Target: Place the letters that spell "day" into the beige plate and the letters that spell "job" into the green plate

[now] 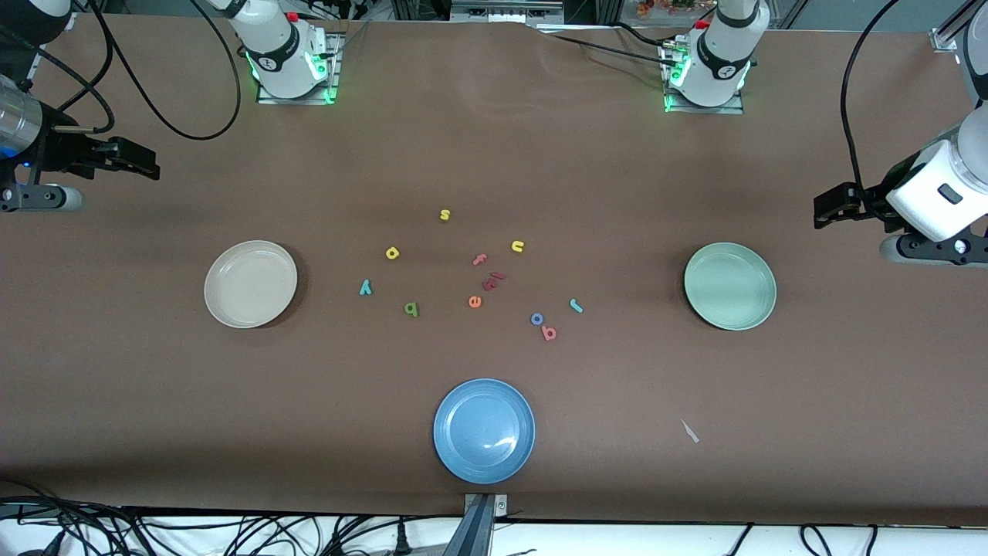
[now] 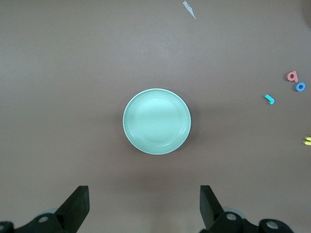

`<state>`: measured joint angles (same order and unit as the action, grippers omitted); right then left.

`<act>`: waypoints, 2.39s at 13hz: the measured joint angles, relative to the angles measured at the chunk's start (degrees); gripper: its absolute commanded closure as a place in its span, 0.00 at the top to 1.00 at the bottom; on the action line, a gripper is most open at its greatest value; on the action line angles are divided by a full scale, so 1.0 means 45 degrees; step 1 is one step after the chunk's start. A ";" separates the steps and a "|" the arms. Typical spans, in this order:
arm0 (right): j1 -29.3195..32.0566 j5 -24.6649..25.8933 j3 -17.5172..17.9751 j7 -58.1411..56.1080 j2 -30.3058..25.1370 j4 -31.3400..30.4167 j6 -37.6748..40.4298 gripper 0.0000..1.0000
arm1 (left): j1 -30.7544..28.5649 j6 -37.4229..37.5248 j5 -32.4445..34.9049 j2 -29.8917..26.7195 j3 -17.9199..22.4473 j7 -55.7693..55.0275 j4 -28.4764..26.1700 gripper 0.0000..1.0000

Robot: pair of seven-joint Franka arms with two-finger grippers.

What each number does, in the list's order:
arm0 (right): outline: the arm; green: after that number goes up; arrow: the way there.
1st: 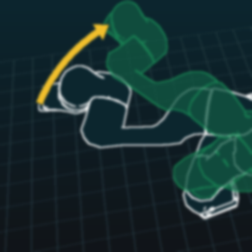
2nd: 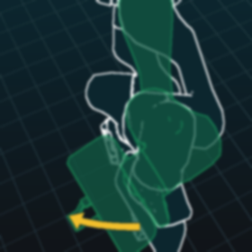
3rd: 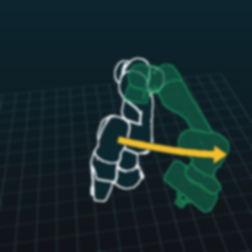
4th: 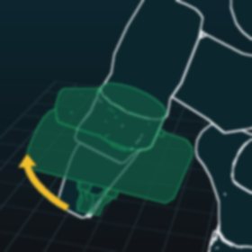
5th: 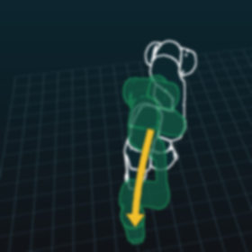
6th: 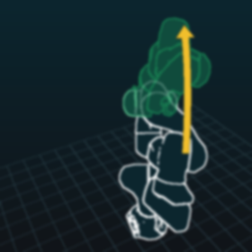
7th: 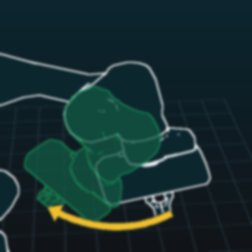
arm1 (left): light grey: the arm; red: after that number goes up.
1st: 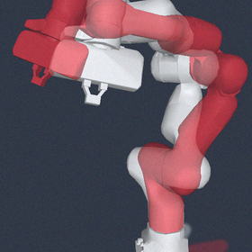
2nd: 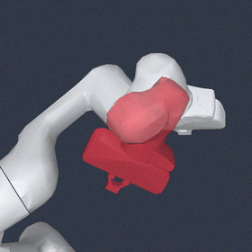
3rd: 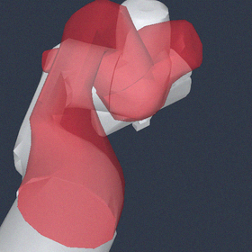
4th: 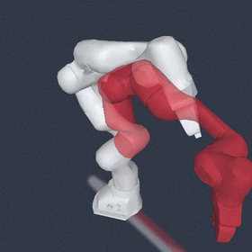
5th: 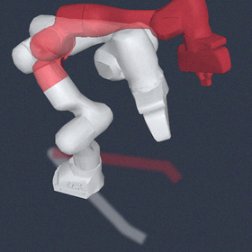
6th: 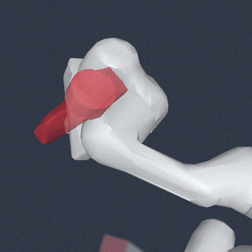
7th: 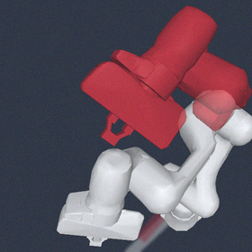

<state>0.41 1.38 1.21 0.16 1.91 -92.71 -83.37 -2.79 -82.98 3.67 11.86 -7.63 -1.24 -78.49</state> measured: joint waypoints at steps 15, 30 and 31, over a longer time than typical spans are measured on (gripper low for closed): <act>0.0003 0.0000 0.0000 0.0000 0.0012 0.0000 0.0010 1.00 | -0.0012 0.0000 0.0000 0.0004 0.0014 0.0000 0.0000 1.00; 0.0002 -0.0042 0.0000 0.0000 0.0143 0.0000 0.0042 1.00 | -0.0344 -0.0004 0.0000 0.0489 0.0319 0.0011 -0.0015 1.00; 0.0001 -0.0071 0.0001 0.0000 0.0149 0.0000 0.0042 1.00 | -0.0439 -0.0004 0.0000 0.0532 0.0331 0.0027 -0.0015 1.00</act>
<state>0.42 1.06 1.21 0.16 2.58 -92.71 -83.18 -4.77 -83.00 3.67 14.26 -6.14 -1.12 -78.56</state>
